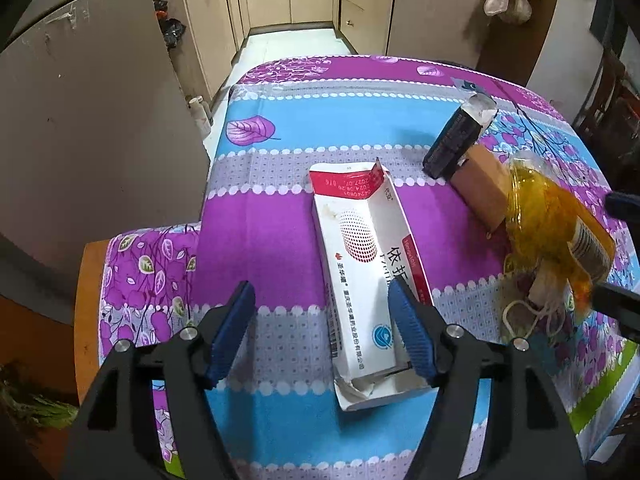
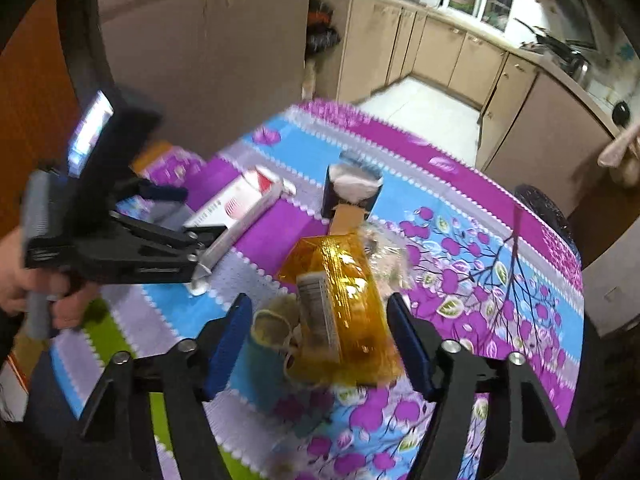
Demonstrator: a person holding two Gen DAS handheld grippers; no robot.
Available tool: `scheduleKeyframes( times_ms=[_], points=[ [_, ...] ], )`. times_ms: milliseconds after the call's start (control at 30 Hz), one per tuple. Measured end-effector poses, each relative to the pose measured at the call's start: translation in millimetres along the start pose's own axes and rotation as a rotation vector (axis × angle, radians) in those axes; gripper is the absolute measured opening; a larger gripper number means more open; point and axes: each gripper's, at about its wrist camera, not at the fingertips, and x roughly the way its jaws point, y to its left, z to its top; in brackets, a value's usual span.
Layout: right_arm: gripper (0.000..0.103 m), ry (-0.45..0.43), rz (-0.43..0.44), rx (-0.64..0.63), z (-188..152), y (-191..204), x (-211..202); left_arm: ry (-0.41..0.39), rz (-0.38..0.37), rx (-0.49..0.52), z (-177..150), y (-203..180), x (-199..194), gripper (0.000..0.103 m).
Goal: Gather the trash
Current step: 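Grasp the white medicine box with the left tool while the right tool grasps the orange bread bag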
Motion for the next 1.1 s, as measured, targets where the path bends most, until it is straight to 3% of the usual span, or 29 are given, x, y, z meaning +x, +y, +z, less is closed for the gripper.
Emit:
scheduleKeyframes(
  times_ms=[100,200,233,267,467,700,867,1000,1100],
  points=[
    [0.056,0.041,-0.047,0.008,6,0,18,0.001,0.005,0.001,3,-5,1,0.066],
    [0.048,0.062,-0.053,0.041,7,-3,26,0.002,-0.043,-0.023,3,-8,1,0.046],
    [0.046,0.056,-0.056,0.046,7,-4,27,0.0,-0.057,-0.028,4,-9,1,0.033],
    [0.043,0.049,-0.063,0.052,6,-3,28,-0.005,-0.061,-0.026,3,-12,-1,0.028],
    [0.037,-0.082,-0.057,0.168,-20,-9,2,-0.099,-0.01,-0.034,-12,-18,-13,0.018],
    [0.037,-0.286,-0.069,0.325,-71,-3,-49,-0.238,-0.009,-0.051,-41,-24,-49,0.014],
    [0.037,-0.37,-0.087,0.412,-103,0,-83,-0.315,-0.034,-0.054,-66,-28,-78,0.013],
    [0.037,-0.353,-0.083,0.429,-125,10,-91,-0.242,-0.072,-0.006,-83,-35,-70,0.014],
    [0.037,-0.331,-0.068,0.442,-138,14,-87,-0.165,-0.106,-0.024,-90,-25,-52,0.021]
  ],
)
